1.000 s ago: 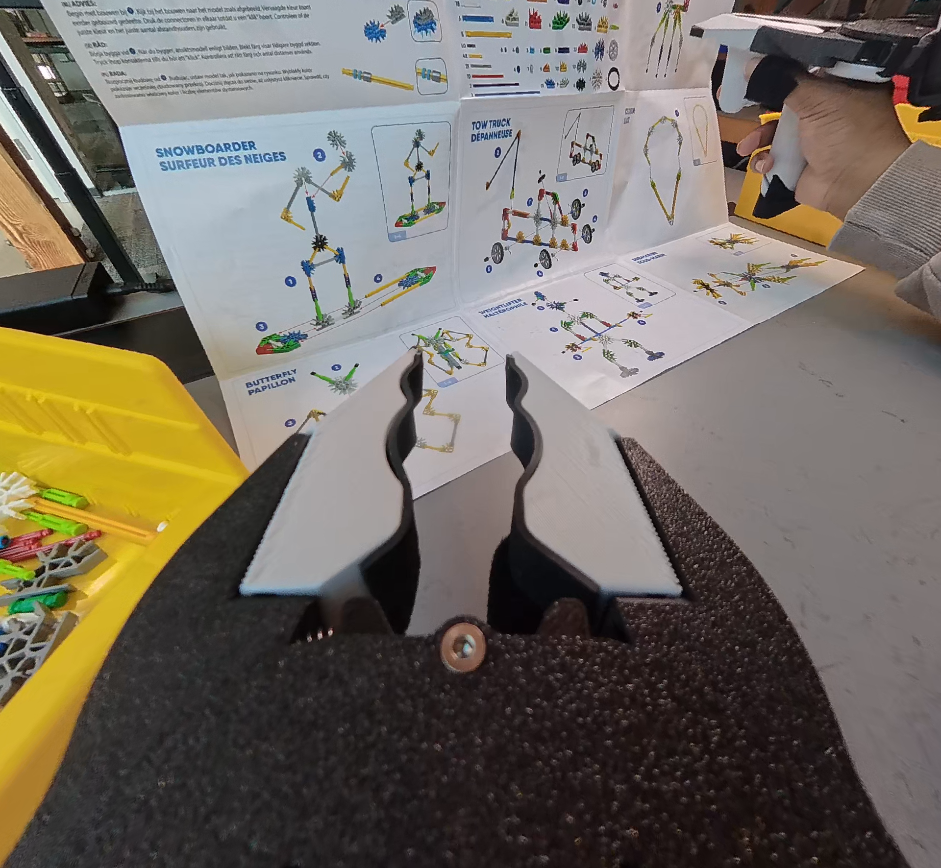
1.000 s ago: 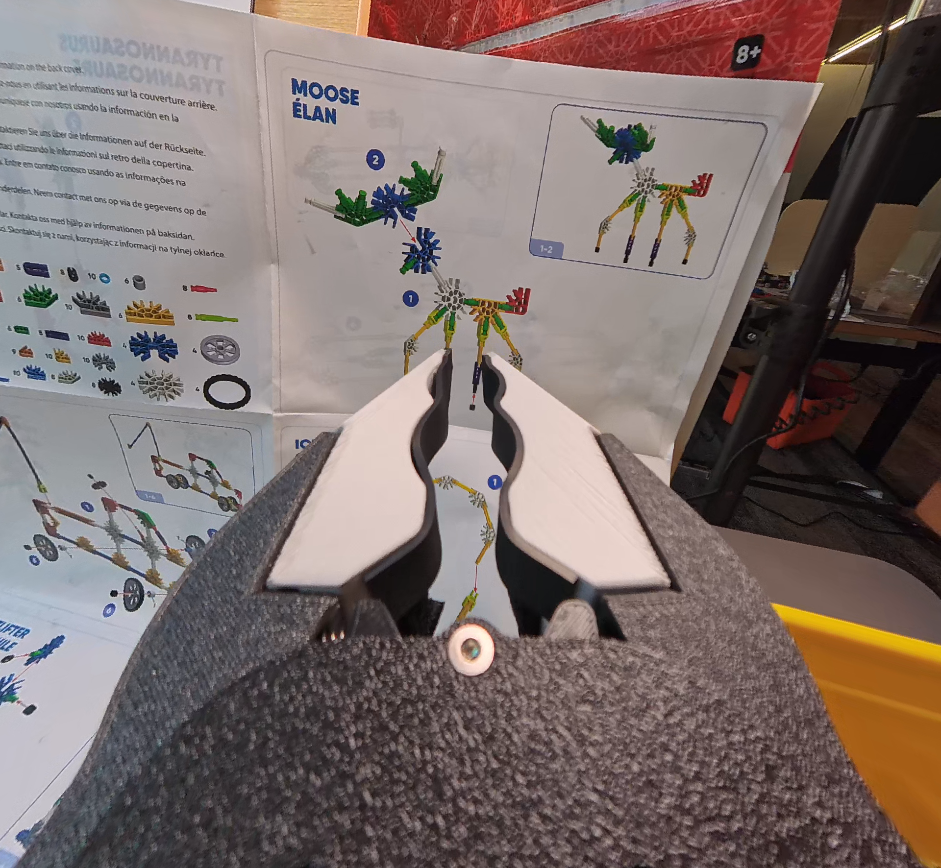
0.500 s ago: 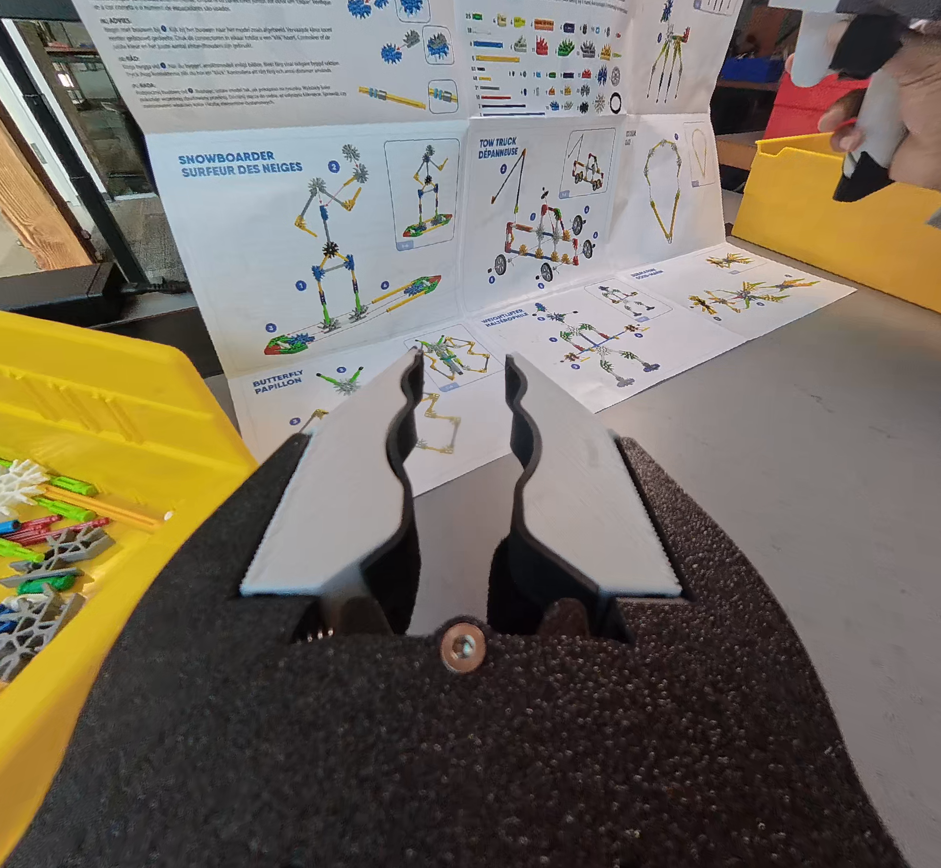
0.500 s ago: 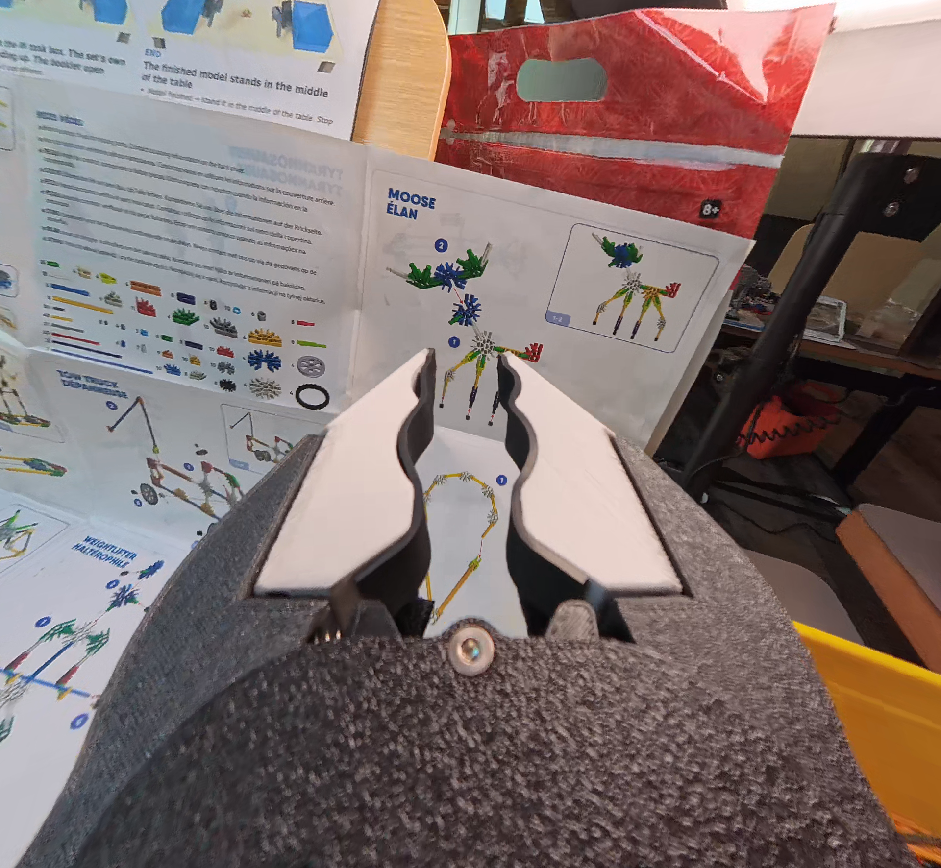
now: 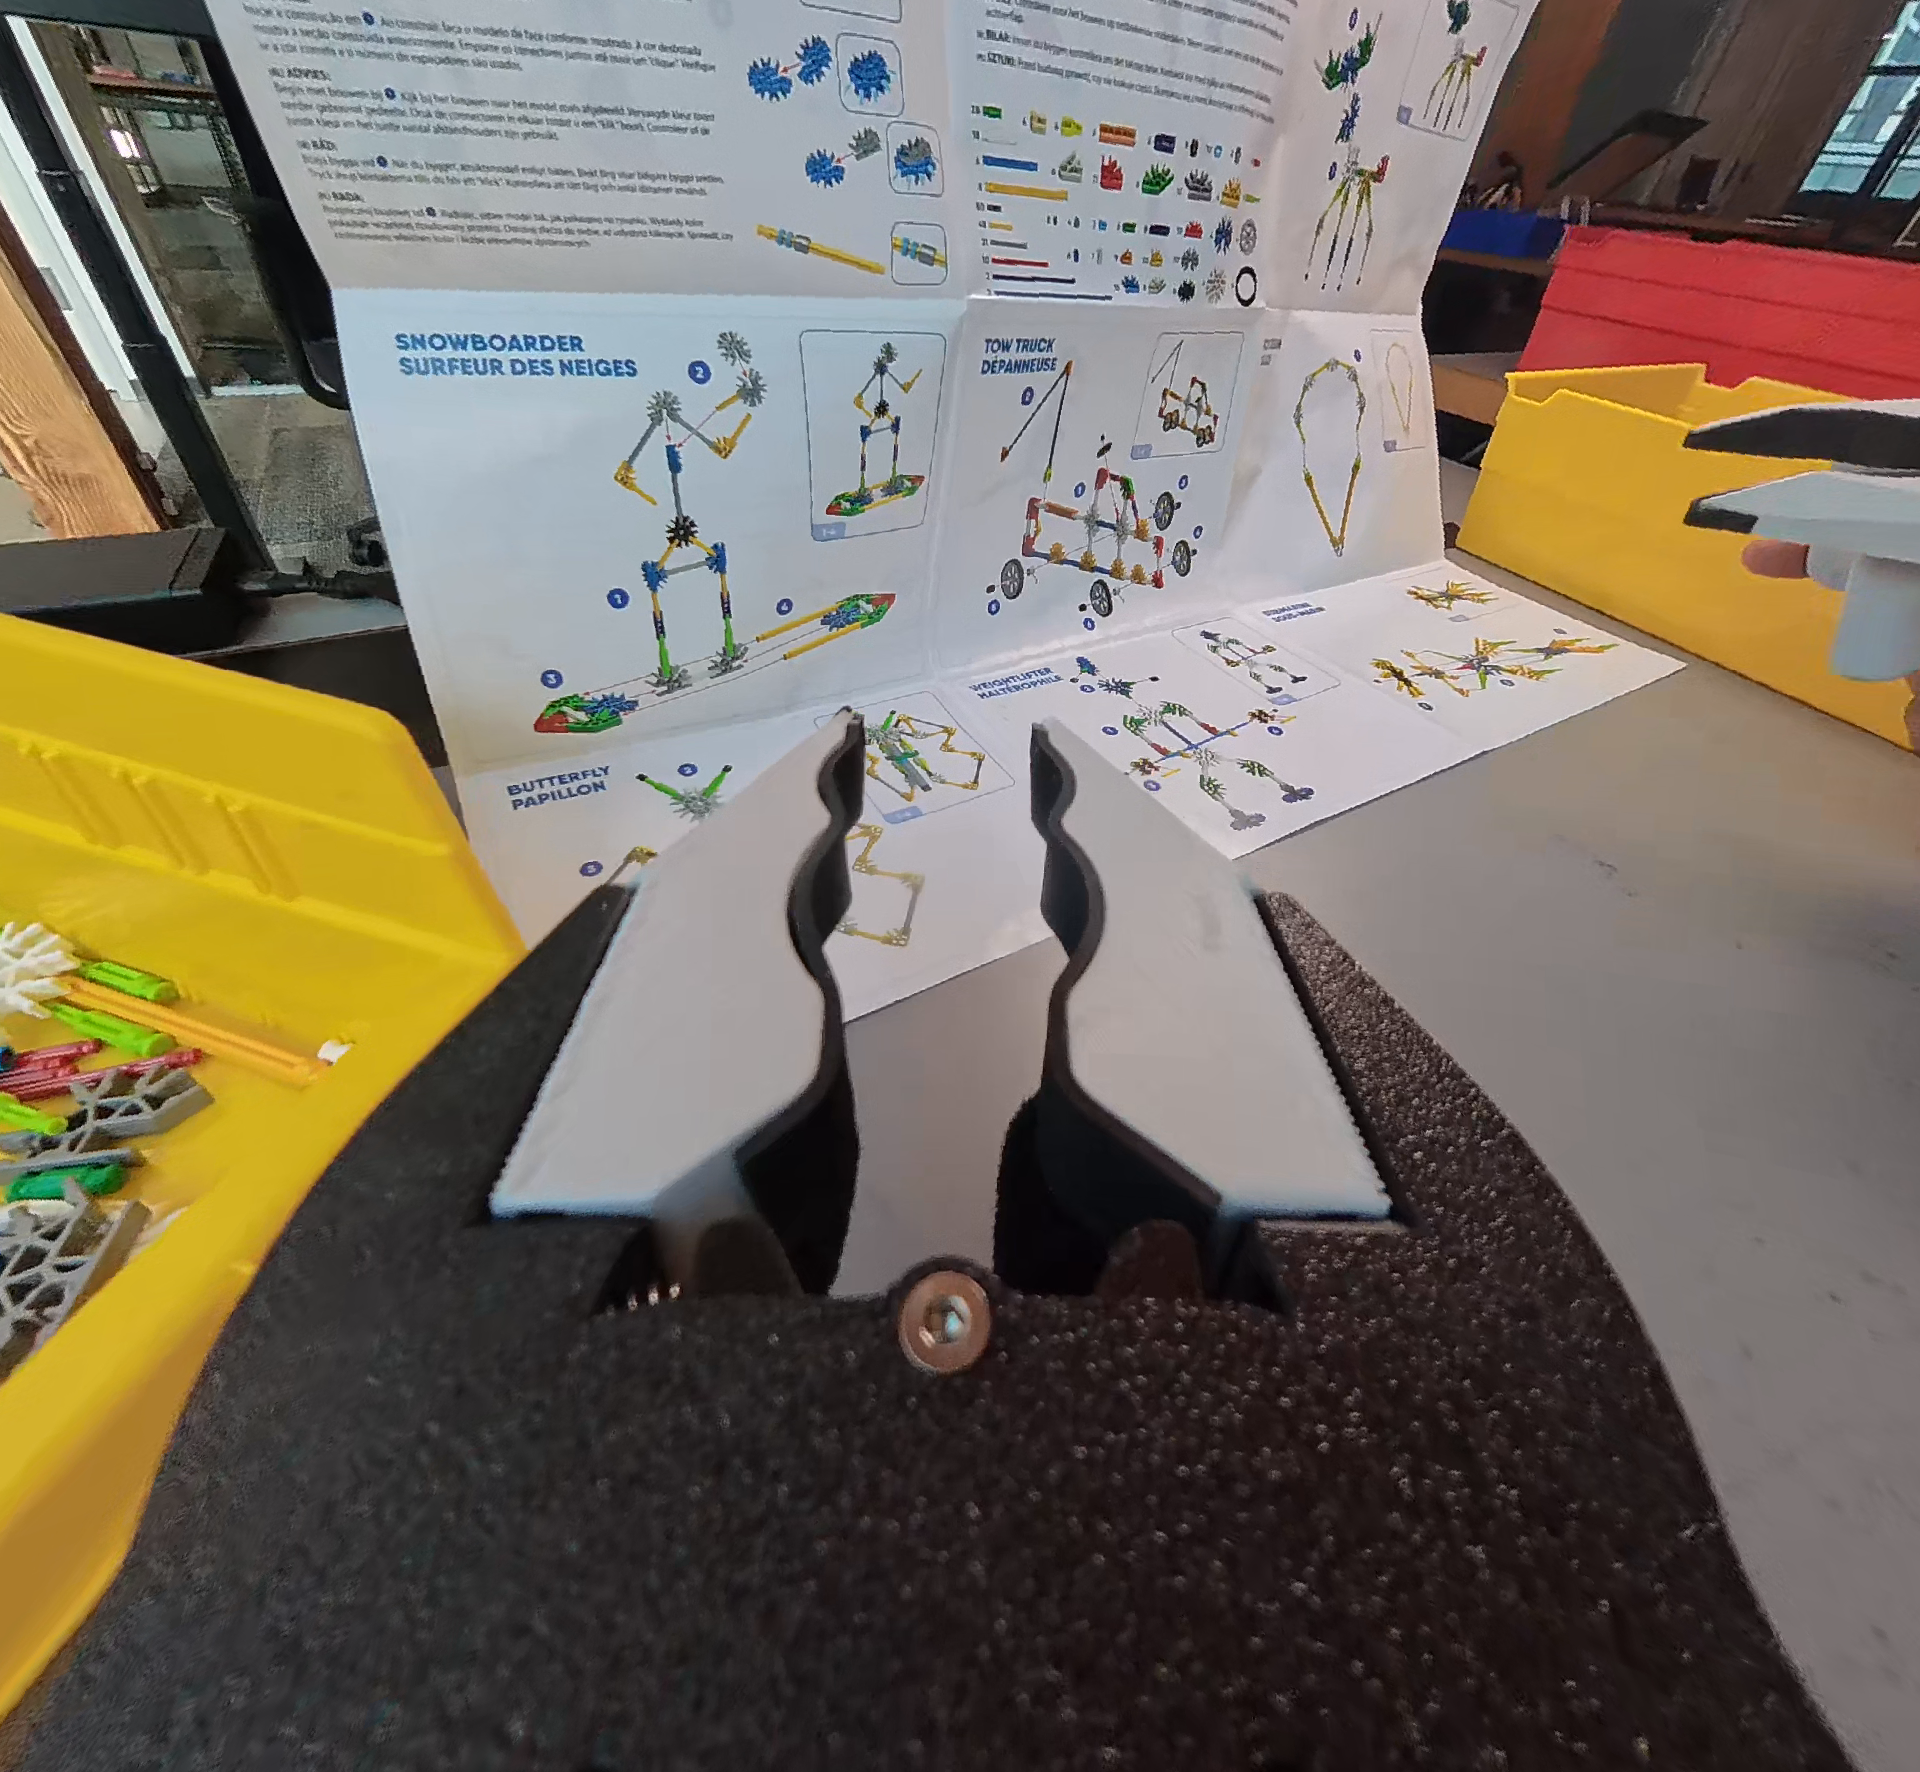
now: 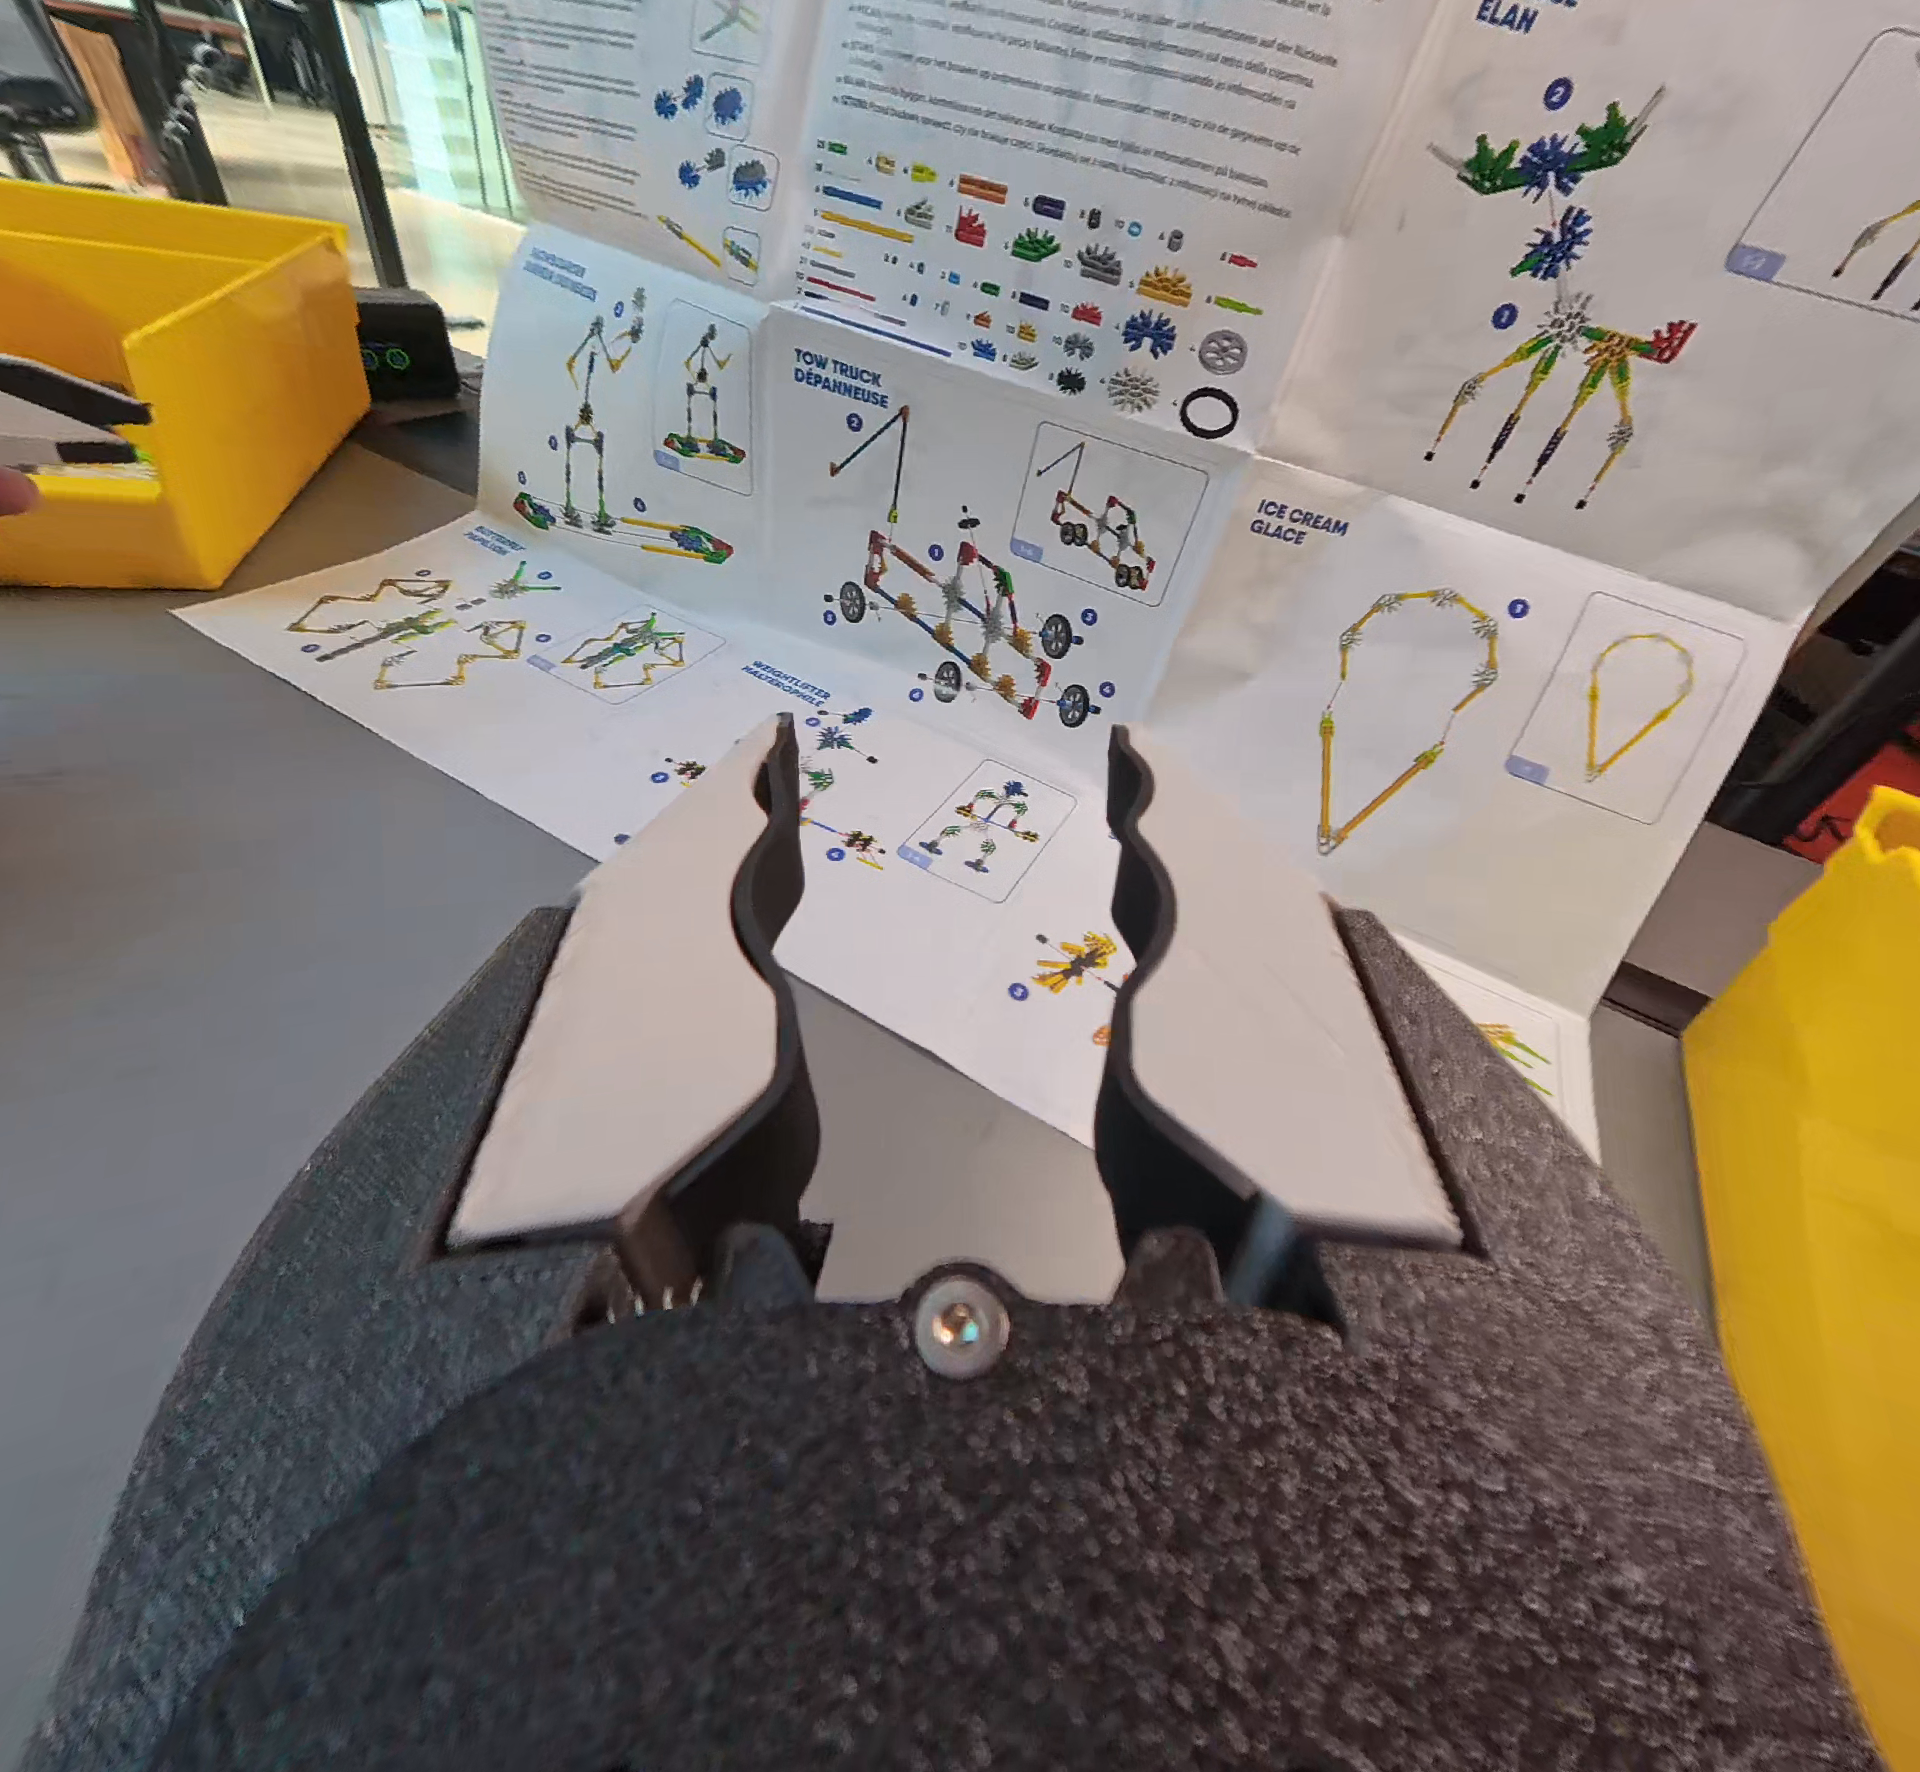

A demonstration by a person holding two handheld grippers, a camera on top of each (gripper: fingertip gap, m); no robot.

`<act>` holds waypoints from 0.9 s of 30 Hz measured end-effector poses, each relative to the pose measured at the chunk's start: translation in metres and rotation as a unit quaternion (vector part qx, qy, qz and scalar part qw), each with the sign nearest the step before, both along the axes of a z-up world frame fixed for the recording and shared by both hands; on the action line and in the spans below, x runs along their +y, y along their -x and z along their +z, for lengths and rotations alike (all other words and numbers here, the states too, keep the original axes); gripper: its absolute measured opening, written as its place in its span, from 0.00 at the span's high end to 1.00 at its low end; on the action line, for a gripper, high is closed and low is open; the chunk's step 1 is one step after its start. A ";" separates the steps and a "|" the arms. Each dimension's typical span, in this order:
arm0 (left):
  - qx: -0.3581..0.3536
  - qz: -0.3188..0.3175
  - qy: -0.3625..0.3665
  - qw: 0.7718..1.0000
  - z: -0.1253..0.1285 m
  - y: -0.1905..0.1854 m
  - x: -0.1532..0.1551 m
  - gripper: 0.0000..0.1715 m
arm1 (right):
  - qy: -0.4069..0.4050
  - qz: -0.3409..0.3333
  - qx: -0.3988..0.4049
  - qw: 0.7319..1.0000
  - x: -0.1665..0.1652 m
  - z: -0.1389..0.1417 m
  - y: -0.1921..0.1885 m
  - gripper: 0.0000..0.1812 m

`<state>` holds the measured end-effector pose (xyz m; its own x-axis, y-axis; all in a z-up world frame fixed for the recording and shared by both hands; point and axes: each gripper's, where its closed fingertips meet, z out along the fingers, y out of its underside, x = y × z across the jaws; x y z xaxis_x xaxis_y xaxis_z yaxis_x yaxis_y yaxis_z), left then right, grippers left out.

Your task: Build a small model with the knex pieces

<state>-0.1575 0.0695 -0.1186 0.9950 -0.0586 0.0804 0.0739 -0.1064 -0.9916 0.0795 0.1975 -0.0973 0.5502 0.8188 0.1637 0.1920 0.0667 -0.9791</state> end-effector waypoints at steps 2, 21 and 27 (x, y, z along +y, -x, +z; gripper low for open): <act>0.007 -0.001 -0.001 1.000 0.002 -0.004 -0.002 0.81 | -0.001 0.028 0.008 1.000 -0.012 -0.005 0.007 0.66; 0.046 -0.039 0.025 0.998 -0.011 -0.033 -0.012 0.81 | -0.016 0.023 0.055 0.998 -0.030 0.001 0.002 0.68; 0.000 -0.099 0.011 0.995 -0.002 -0.055 -0.012 0.84 | -0.018 -0.006 0.058 0.998 -0.017 0.005 -0.007 0.69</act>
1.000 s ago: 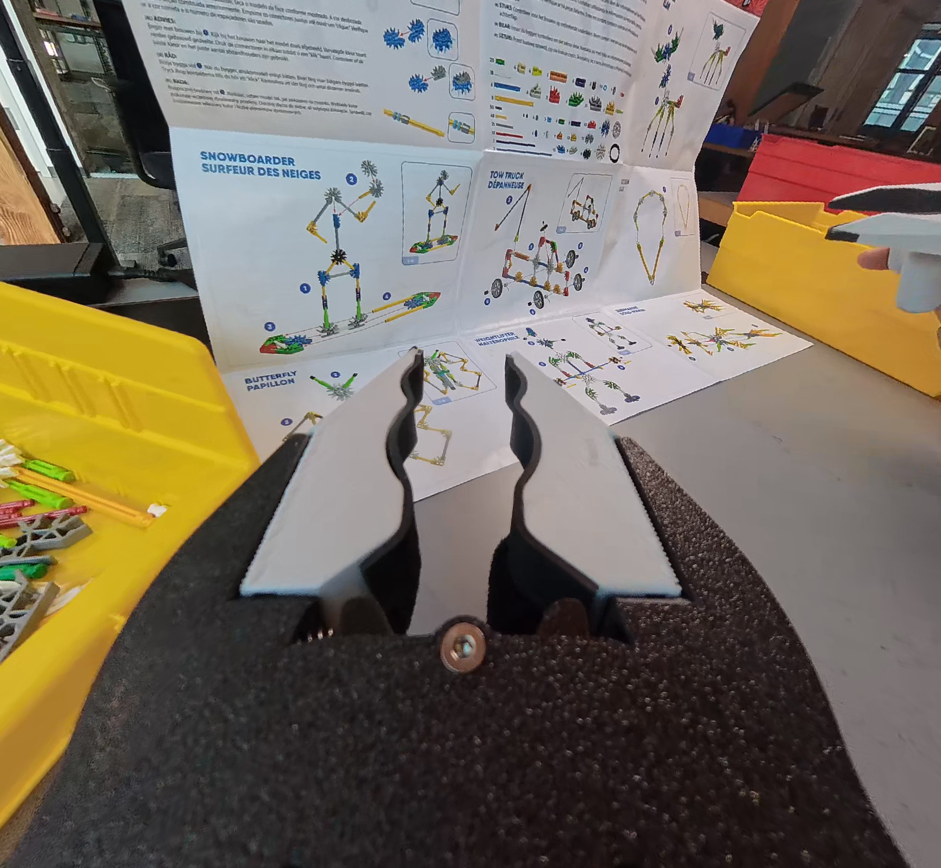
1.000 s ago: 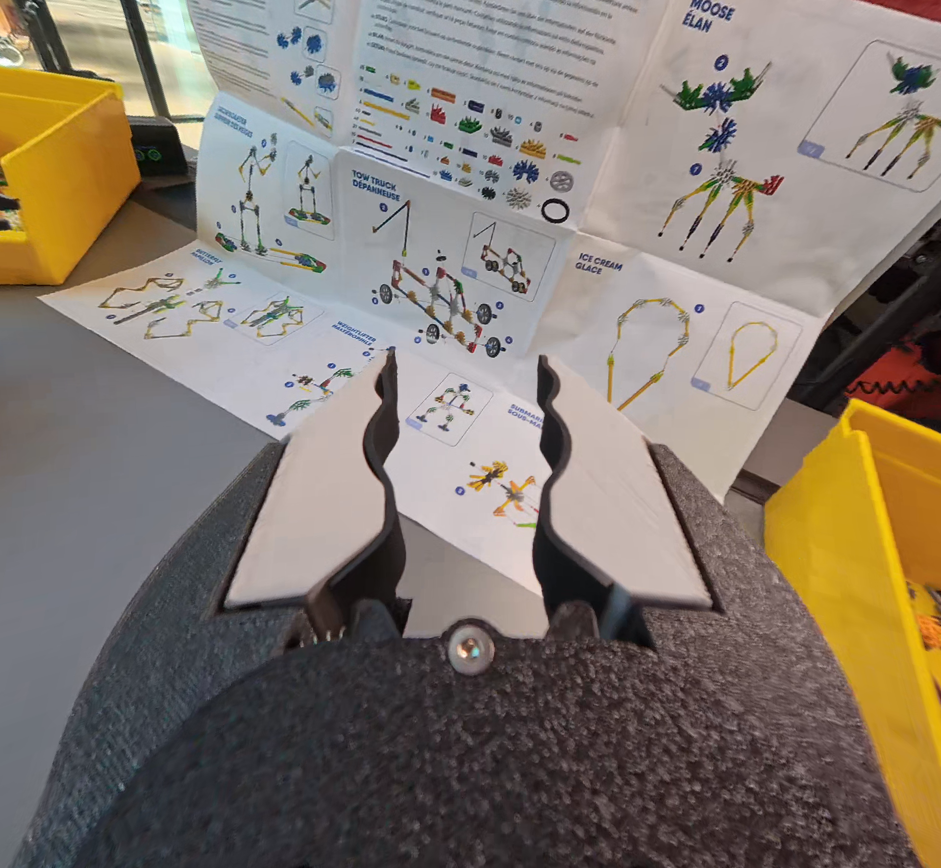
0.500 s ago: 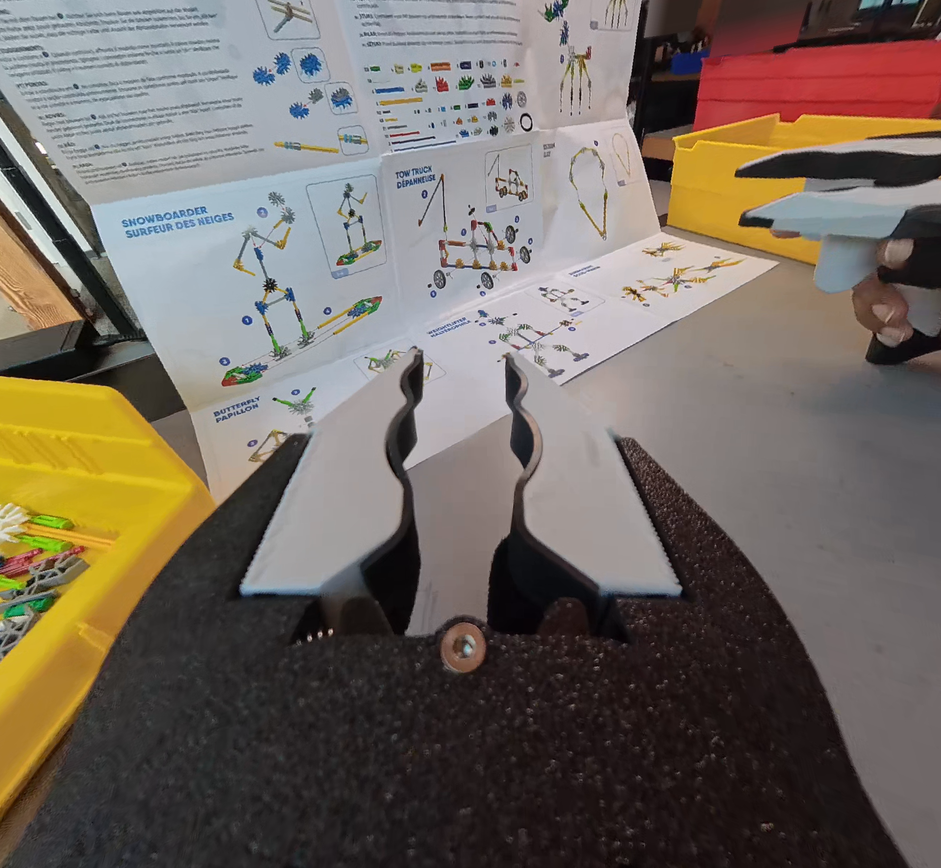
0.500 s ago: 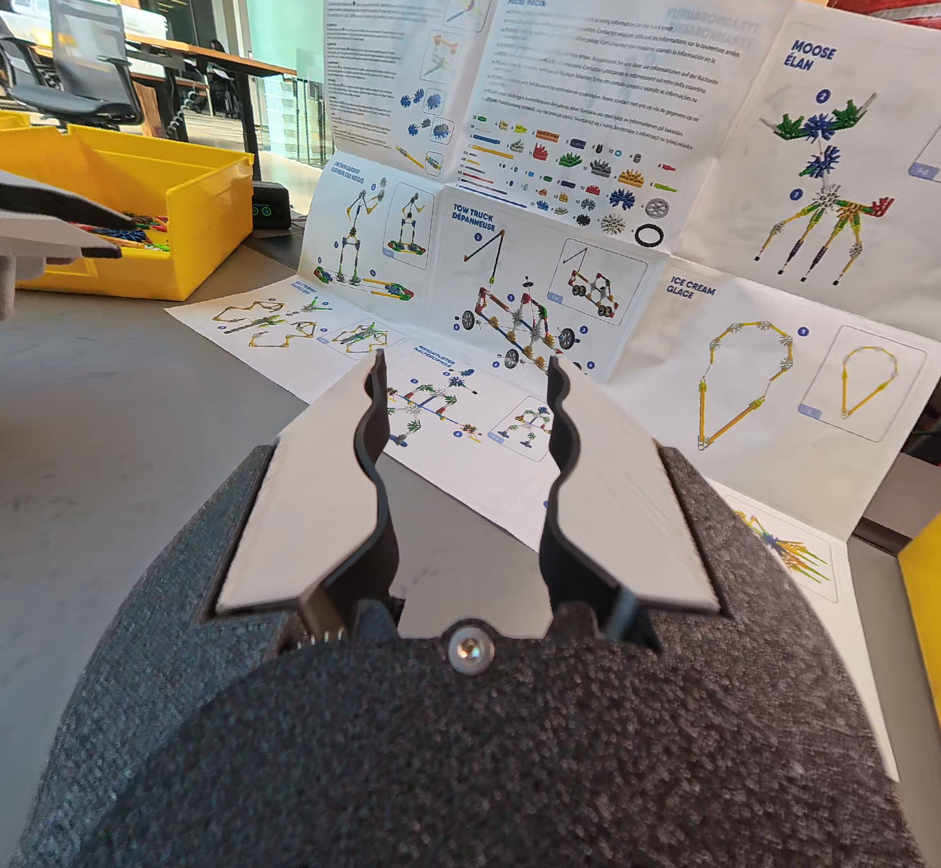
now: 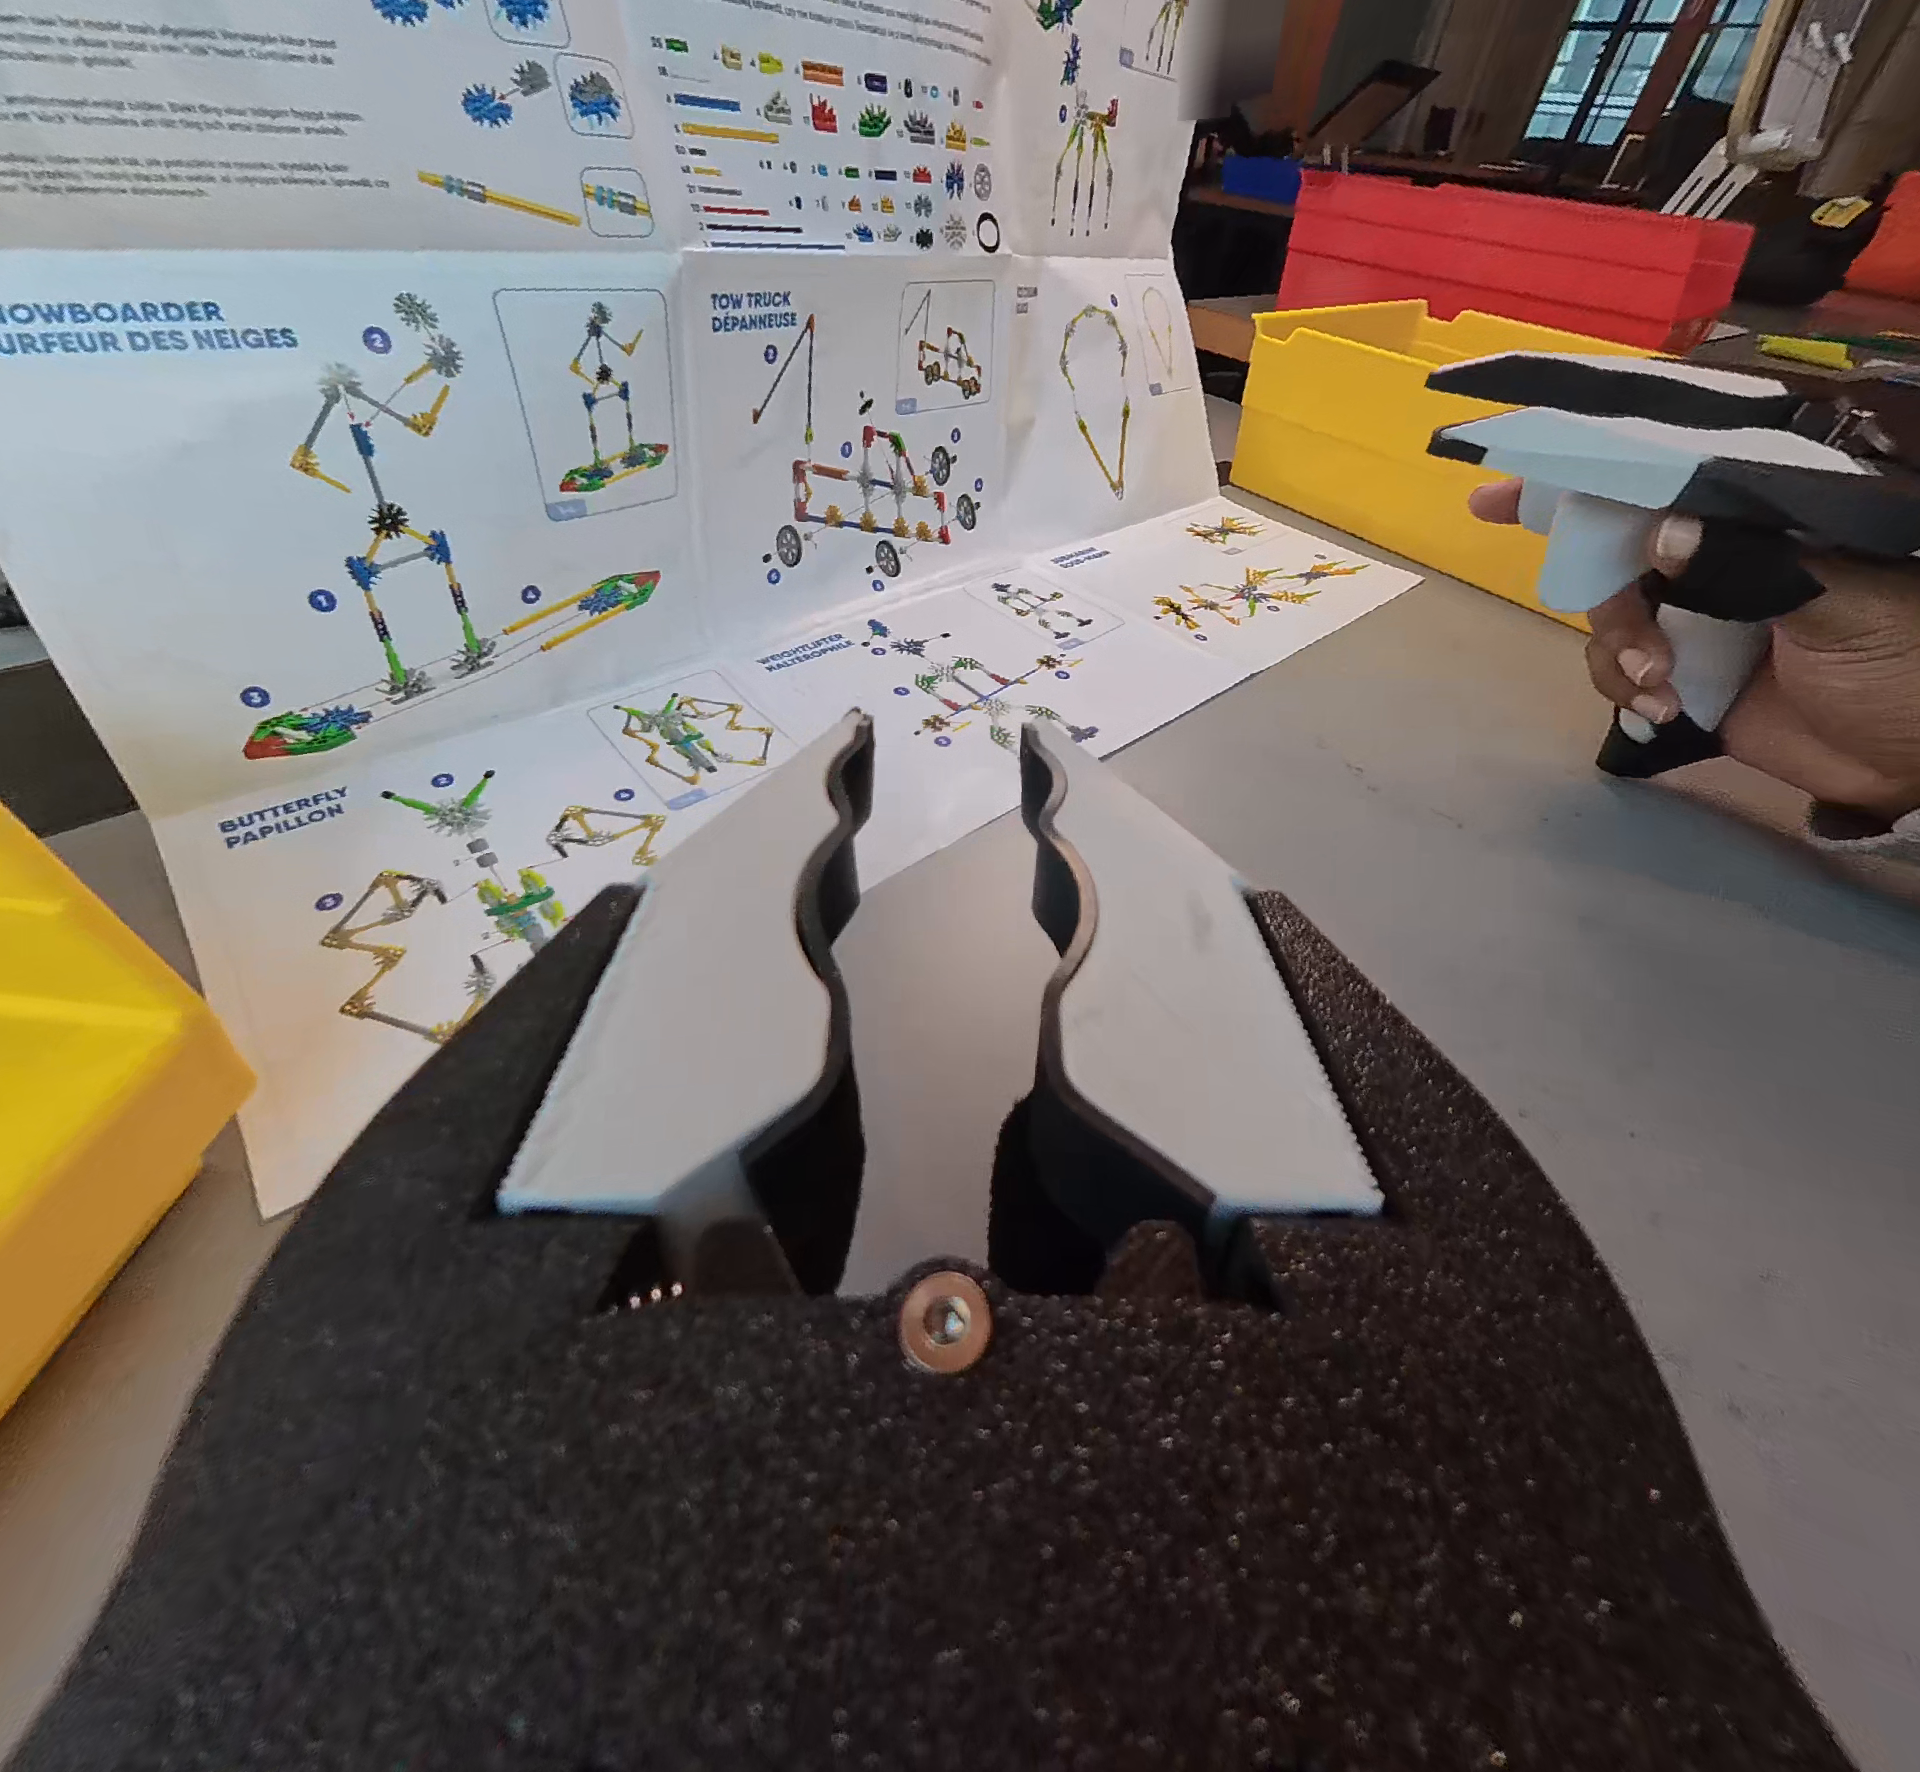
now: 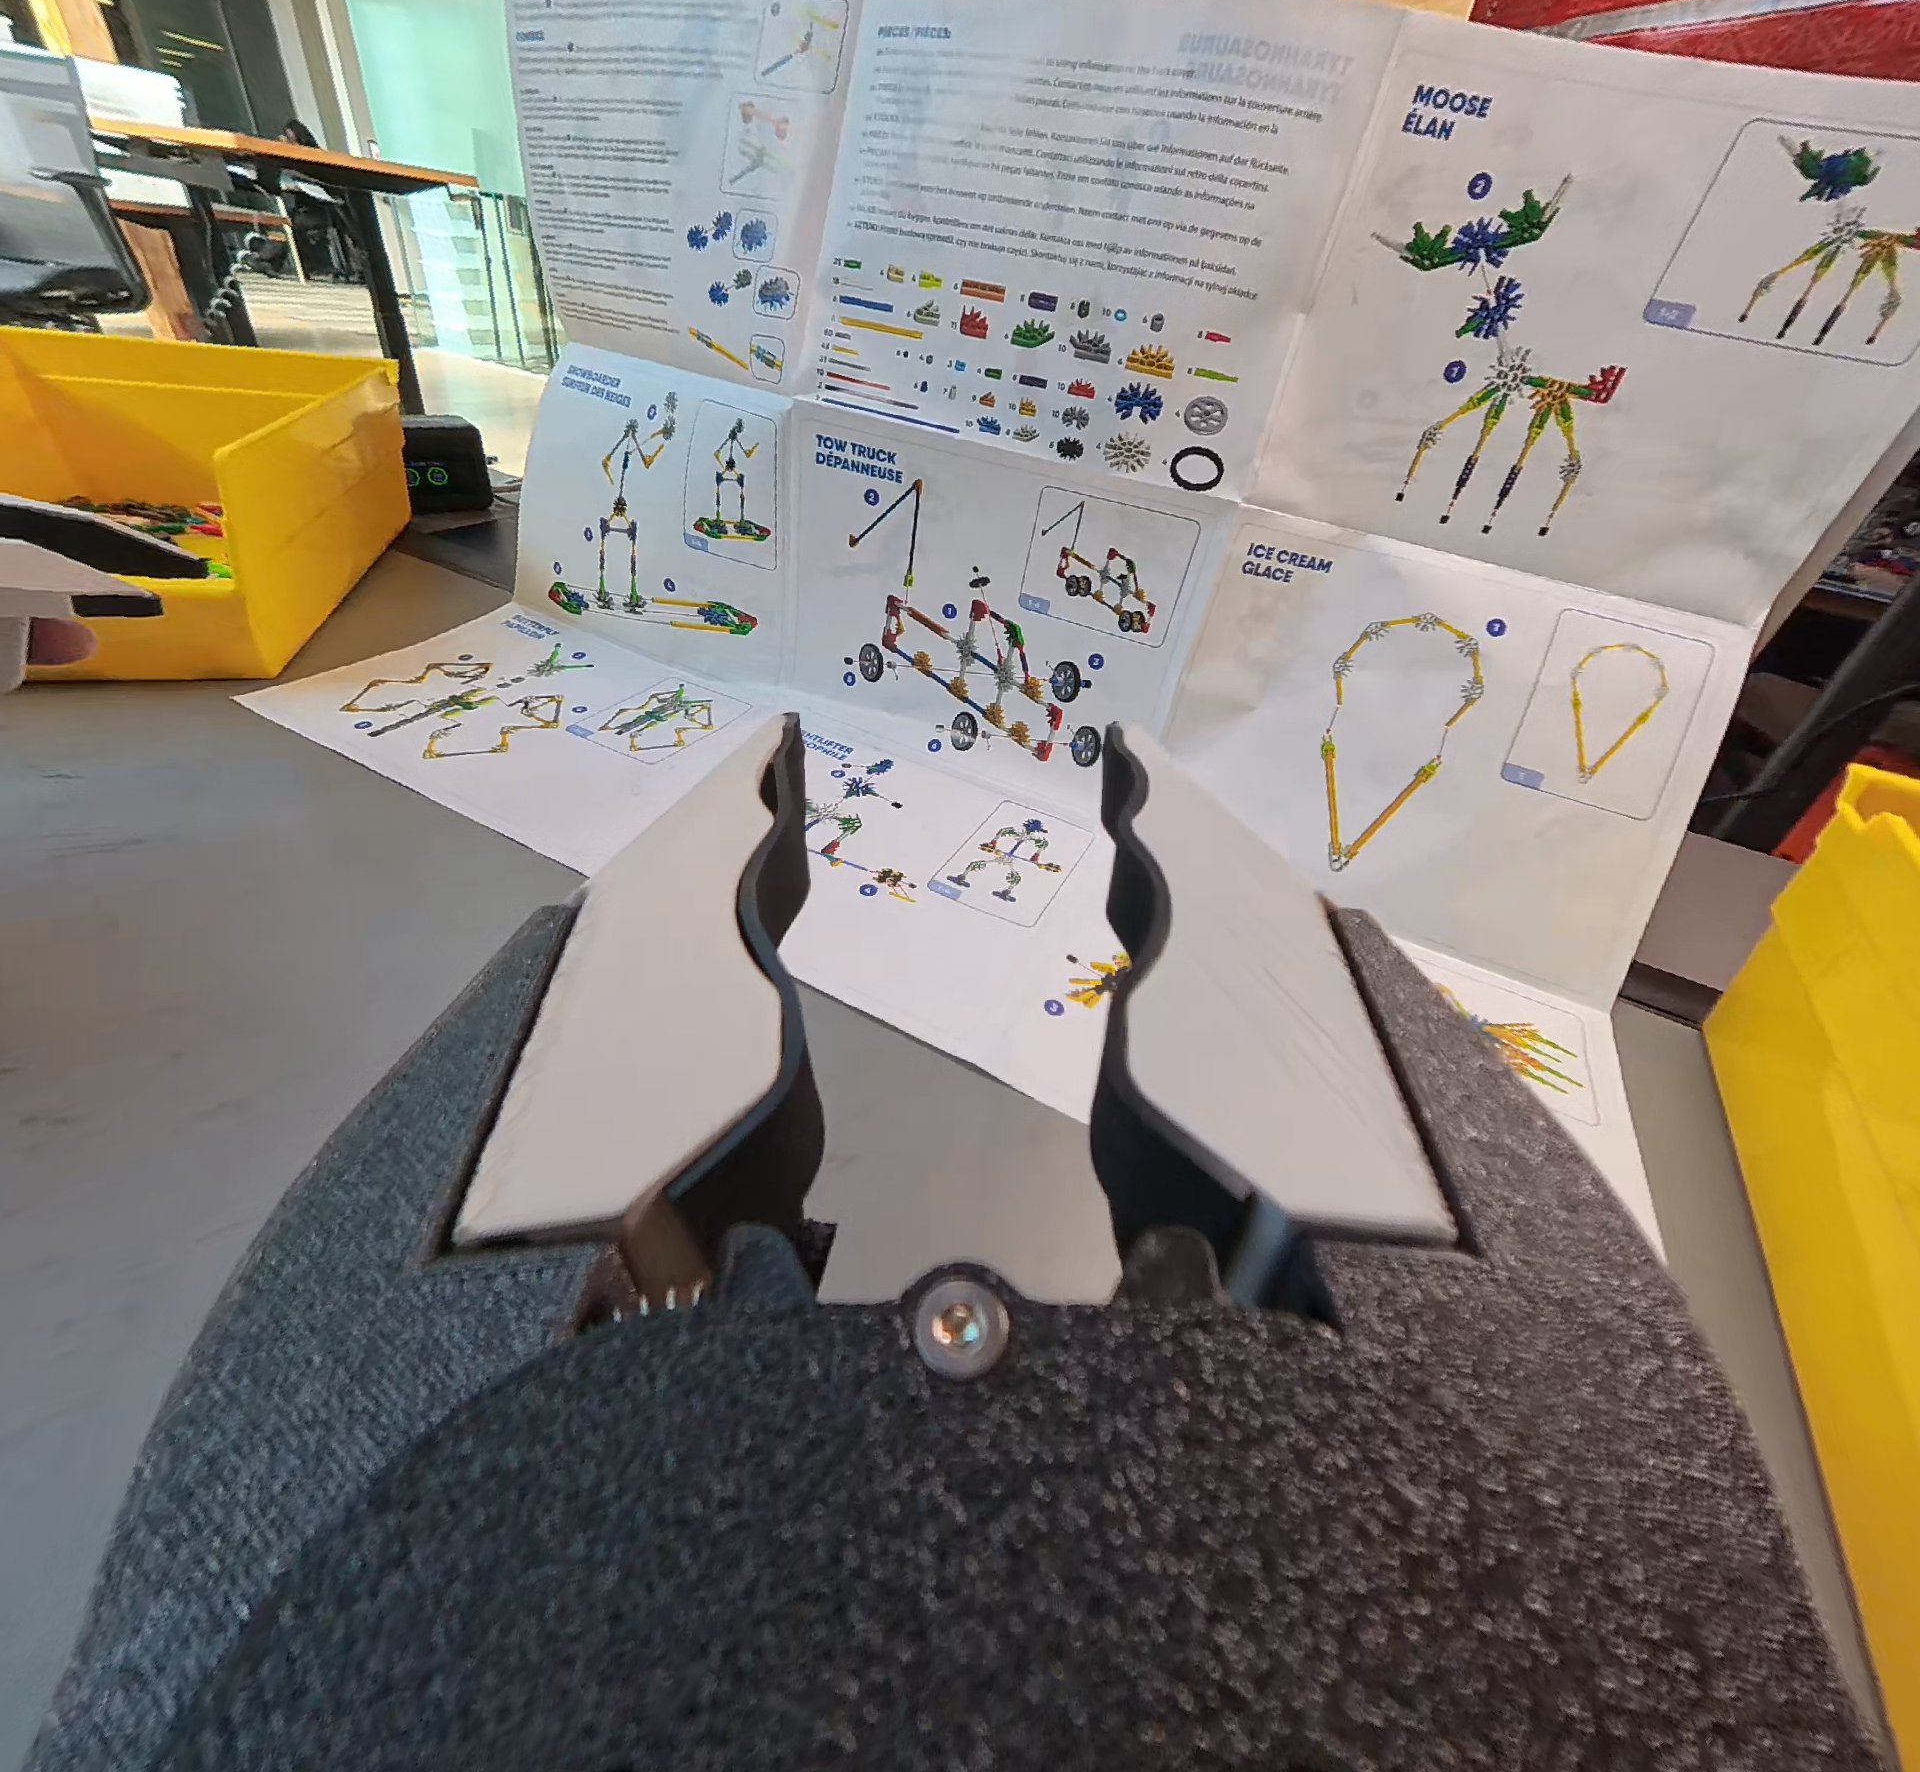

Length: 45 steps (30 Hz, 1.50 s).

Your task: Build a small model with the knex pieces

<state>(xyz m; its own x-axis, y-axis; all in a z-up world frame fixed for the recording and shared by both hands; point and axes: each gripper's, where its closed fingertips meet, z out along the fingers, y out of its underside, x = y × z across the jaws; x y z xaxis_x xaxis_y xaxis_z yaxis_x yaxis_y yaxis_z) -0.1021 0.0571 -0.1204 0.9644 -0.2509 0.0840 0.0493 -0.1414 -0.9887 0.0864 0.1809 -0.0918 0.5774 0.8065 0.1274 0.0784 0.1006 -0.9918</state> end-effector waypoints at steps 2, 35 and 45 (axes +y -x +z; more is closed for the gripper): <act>0.005 -0.007 -0.008 1.000 0.006 -0.005 -0.004 0.84 | -0.008 -0.010 0.001 1.000 0.003 0.002 -0.002 0.71; 0.016 0.042 -0.018 0.999 0.002 0.009 -0.011 0.77 | -0.040 -0.013 -0.026 0.999 0.019 0.004 -0.019 0.77; 0.008 0.020 -0.019 1.000 0.009 0.003 -0.014 0.77 | -0.053 -0.039 -0.058 0.996 0.024 -0.011 -0.021 0.77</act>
